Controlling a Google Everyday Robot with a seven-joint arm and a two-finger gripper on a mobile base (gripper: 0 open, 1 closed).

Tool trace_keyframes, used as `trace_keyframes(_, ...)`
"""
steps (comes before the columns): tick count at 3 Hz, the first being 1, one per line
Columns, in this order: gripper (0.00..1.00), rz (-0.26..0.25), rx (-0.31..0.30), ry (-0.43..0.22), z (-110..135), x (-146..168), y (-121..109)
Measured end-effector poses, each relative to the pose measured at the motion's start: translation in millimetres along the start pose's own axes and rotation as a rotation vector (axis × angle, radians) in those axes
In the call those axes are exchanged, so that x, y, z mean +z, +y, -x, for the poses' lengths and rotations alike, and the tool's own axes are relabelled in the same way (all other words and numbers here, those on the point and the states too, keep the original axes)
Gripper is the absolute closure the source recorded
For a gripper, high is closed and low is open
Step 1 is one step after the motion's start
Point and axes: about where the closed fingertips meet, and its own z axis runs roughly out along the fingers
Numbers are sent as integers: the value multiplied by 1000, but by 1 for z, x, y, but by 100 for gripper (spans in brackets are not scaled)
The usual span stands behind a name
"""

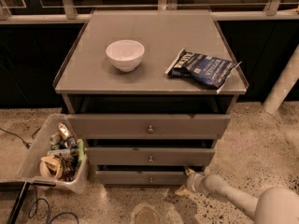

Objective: Open bottom drawer

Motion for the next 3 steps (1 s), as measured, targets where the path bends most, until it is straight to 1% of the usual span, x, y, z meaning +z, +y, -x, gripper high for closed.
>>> trace_keyframes(3,89,0,0,0,0,0,0)
